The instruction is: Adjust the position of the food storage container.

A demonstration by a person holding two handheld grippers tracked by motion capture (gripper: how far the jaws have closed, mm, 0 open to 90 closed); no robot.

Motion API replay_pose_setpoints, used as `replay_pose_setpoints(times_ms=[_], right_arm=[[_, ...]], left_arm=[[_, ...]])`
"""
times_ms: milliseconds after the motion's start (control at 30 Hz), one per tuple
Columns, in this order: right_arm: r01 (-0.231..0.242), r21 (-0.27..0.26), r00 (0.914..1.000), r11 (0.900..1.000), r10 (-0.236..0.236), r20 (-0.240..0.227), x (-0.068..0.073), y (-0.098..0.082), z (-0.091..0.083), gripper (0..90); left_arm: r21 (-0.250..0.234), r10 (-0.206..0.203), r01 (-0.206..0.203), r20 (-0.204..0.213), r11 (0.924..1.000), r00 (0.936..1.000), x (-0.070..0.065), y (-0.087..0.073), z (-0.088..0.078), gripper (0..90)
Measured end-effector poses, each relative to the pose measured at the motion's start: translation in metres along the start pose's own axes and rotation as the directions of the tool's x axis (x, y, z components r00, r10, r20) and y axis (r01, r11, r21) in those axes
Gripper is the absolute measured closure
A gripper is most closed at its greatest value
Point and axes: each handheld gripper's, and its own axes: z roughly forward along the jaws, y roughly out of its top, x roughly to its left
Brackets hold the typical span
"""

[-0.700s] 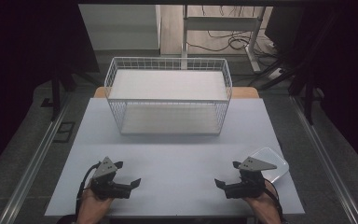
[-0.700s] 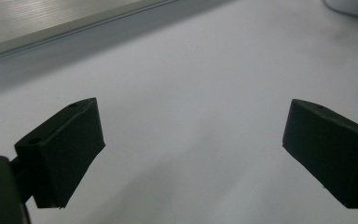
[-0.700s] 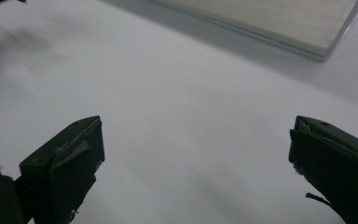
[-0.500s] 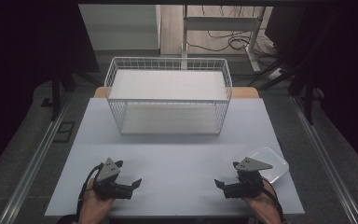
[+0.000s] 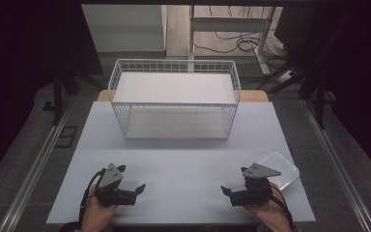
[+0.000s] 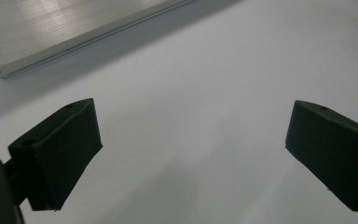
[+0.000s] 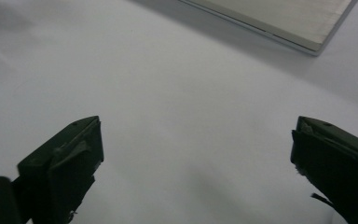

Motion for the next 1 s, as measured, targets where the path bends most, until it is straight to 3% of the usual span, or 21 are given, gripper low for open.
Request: replay_pose_setpoints(times_ms=[167, 300, 333, 367, 400, 500, 600, 700, 800, 900, 1000], right_arm=[[-0.006, 0.006, 0.9998, 1.000, 0.006, 0.018, -0.002, 0.002, -0.005, 9.2], [-0.028, -0.012, 0.9976, 1.000, 0.028, 0.064, -0.010, 0.005, -0.015, 23.9], [-0.028, -0.012, 0.9976, 1.000, 0.028, 0.064, -0.010, 0.005, -0.015, 23.9], [-0.034, -0.017, 0.9954, 0.999, 0.035, 0.090, -0.016, 0.005, -0.020, 31.3], [-0.034, -0.017, 0.9954, 0.999, 0.035, 0.090, -0.016, 0.005, -0.020, 31.3], [-0.042, -0.015, 0.9930, 0.999, 0.043, 0.110, -0.031, 0.003, -0.030, 43.7], [-0.051, -0.025, 0.9918, 0.998, 0.054, 0.116, -0.039, 0.001, -0.036, 49.9], [-0.059, -0.039, 0.9868, 0.997, 0.065, 0.148, -0.054, -0.003, -0.047, 61.4], [-0.061, -0.039, 0.9847, 0.997, 0.067, 0.161, -0.060, -0.006, -0.050, 66.2], [-0.078, -0.053, 0.9762, 0.996, 0.087, 0.199, -0.073, -0.013, -0.059, 80.7], [-0.099, -0.069, 0.9662, 0.993, 0.112, 0.232, -0.085, -0.018, -0.066, 88.8]], left_arm=[[0.004, 0.007, -0.007, -0.001, 1.0000, 1.0000, -0.001, 0.000, 0.001, 2.6], [0.006, 0.002, -0.002, -0.005, 1.0000, 1.0000, 0.000, 0.000, 0.000, 2.6], [0.005, -0.003, 0.003, -0.004, 1.0000, 1.0000, 0.000, 0.000, 0.000, 2.6], [0.004, -0.014, 0.014, 0.005, 0.9999, 0.9999, 0.000, 0.000, 0.000, 2.7], [0.004, -0.014, 0.014, 0.005, 0.9999, 0.9999, 0.000, 0.000, 0.000, 2.7], [0.006, -0.026, 0.026, 0.033, 0.9996, 0.9991, 0.000, 0.000, 0.002, 2.7], [0.016, -0.008, 0.008, 0.033, 0.9998, 0.9994, -0.003, 0.000, 0.003, 2.7], [0.020, -0.005, 0.004, 0.033, 0.9998, 0.9995, -0.003, 0.000, 0.004, 2.7], [0.018, -0.012, 0.012, 0.036, 0.9998, 0.9993, -0.003, 0.000, 0.003, 2.8], [0.017, -0.018, 0.017, 0.039, 0.9997, 0.9991, -0.002, 0.000, 0.003, 3.0], [0.019, -0.016, 0.015, 0.037, 0.9997, 0.9992, -0.003, 0.000, 0.004, 3.1]])
